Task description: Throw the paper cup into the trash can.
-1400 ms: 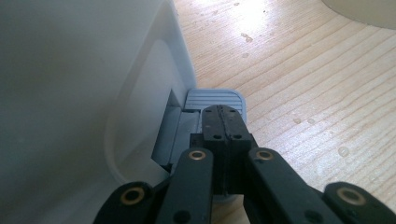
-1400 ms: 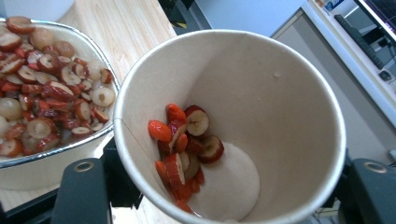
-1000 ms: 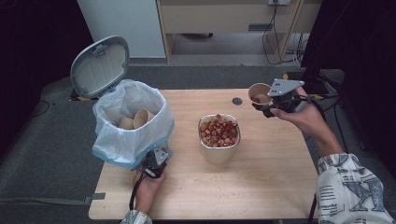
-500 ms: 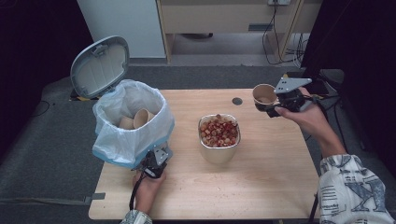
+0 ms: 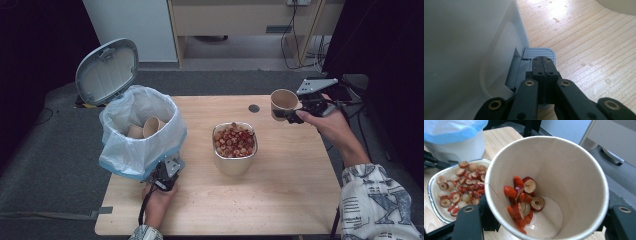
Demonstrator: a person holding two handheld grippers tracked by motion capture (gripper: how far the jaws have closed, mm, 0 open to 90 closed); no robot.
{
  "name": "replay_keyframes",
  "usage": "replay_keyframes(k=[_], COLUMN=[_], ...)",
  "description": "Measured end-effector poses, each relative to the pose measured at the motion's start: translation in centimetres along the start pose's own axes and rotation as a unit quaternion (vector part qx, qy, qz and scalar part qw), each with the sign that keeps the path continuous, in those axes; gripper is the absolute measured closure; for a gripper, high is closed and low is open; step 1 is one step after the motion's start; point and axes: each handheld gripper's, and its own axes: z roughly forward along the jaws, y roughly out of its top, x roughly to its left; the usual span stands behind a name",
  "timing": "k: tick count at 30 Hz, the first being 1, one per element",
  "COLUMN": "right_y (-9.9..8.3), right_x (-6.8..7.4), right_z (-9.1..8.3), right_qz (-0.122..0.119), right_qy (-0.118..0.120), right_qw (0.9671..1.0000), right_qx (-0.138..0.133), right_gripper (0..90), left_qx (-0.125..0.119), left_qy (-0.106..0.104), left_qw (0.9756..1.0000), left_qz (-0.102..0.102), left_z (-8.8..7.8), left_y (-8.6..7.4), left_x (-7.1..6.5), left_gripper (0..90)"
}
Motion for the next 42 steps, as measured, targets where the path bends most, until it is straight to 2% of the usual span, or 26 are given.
replay_keyframes(k=[11, 42], right_y=[0.6, 2.9], right_x=[0.4, 0.7], right_z=[0.6, 1.4], right_qz=[0.014, 0.044], right_qy=[0.022, 0.030], right_qw=[0.9997, 0.9985], right_qx=[0.002, 0.008], right_gripper=[31.0, 31.2], left_qx=[0.000, 0.001], left_qy=[0.001, 0.002], left_qw=[1.0000, 1.0000], left_qz=[0.002, 0.004], left_z=[0.0, 0.0], left_y=[0.0, 0.0], left_x=[0.0, -0.1], left_gripper=[89.3, 89.3])
